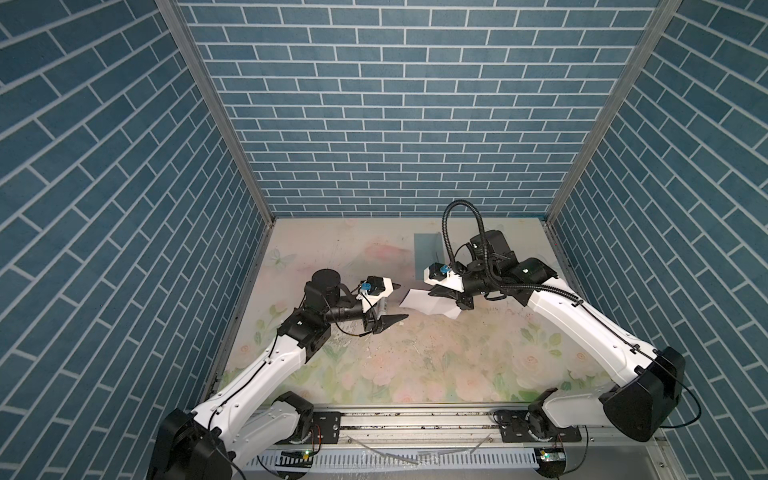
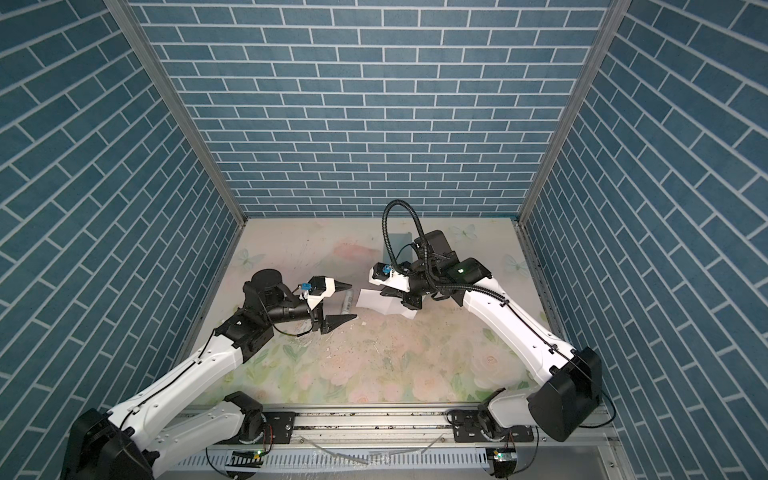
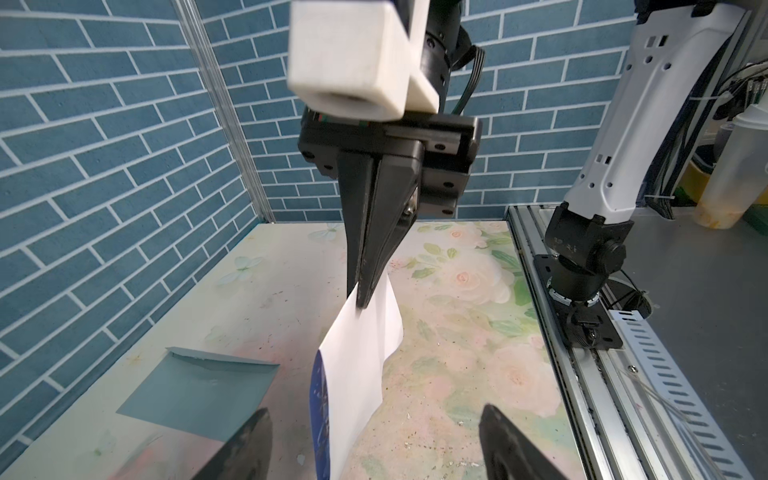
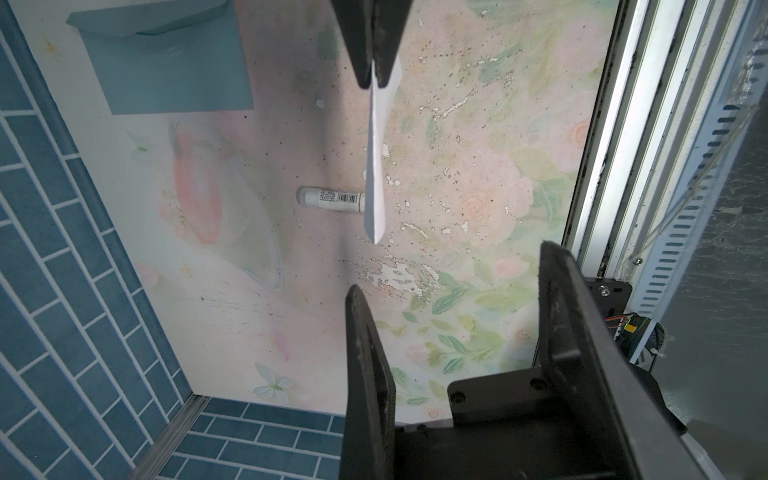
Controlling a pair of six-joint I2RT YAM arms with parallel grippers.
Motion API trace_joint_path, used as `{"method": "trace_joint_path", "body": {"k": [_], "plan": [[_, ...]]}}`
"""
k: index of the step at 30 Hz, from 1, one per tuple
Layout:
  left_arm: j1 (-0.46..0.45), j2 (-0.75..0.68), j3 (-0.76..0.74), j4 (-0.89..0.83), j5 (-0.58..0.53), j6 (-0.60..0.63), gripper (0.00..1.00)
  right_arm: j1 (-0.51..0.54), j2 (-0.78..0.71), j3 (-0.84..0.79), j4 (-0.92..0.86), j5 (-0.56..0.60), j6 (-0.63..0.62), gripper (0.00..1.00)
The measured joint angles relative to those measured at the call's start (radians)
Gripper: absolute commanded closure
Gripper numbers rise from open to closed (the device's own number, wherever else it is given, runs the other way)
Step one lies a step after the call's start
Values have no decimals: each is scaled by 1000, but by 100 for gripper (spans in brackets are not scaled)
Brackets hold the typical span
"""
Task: Place the letter into the envelope and seal it
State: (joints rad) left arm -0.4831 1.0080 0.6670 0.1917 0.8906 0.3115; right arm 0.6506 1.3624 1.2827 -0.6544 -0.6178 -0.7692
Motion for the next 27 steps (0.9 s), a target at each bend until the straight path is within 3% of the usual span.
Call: {"method": "trace_joint_path", "body": {"k": [5,16,27], "plan": [[-4,32,2,39,2,-27,26,13,-8,-19,27,5,-7,100],[-19,122,41,61,28,-46,50,38,-9,-39,73,9,-17,100],[-21,181,64,69,31,-42,95,42,-9,-39,93,7,-16,100]]}}
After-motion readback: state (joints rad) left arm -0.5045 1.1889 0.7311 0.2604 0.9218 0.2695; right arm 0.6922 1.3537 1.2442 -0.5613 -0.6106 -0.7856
